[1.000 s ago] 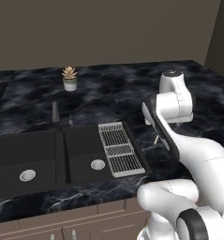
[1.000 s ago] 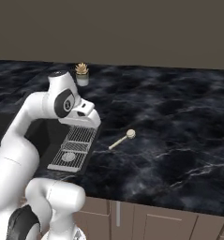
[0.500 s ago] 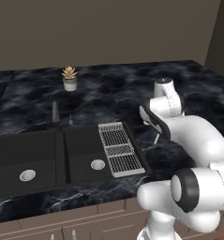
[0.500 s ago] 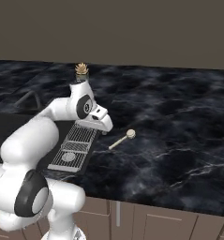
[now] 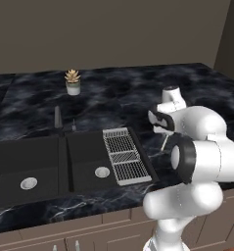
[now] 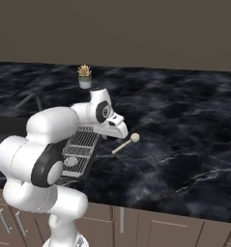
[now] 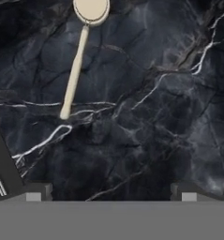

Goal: Grab the spray bottle from the cabinet, then place it next to the cutting board for sanitizing. Then grab the dish brush from the countertop next to the sink and place it next to the cutting board.

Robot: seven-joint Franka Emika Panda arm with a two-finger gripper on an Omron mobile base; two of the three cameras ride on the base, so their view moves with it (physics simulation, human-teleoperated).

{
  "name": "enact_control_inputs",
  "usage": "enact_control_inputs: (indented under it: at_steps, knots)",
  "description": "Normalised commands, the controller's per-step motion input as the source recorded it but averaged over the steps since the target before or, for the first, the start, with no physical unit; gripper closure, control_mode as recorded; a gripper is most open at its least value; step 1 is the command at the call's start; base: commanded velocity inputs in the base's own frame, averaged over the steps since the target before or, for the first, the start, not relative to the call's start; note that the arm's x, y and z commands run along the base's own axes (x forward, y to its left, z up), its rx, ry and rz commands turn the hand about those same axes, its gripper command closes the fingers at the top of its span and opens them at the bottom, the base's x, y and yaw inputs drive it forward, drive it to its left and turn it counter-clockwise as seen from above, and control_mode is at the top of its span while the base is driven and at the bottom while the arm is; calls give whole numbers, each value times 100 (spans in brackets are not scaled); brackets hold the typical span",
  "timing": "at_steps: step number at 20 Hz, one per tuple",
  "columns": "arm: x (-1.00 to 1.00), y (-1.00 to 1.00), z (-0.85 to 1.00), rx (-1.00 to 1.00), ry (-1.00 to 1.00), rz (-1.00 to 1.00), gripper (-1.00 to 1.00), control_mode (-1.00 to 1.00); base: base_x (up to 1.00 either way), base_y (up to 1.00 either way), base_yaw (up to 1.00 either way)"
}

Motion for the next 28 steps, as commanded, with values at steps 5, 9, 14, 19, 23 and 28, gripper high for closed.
enact_control_inputs:
  at_steps: [5, 9, 14, 19, 23, 28]
  knots:
    - [45, 0, -32, 0, 11, -11, -100, -100, 0, 0, 0]
    - [38, 0, -23, 0, 6, -11, -100, -100, 0, 0, 0]
    - [33, 0, -29, 0, 3, -10, -100, -100, 0, 0, 0]
    - [30, -1, -38, 0, 4, -8, -100, -100, 0, 0, 0]
    - [2, -16, -39, 1, 0, -1, -100, -100, 0, 0, 0]
    - [1, -20, -27, 3, 0, 0, -100, -100, 0, 0, 0]
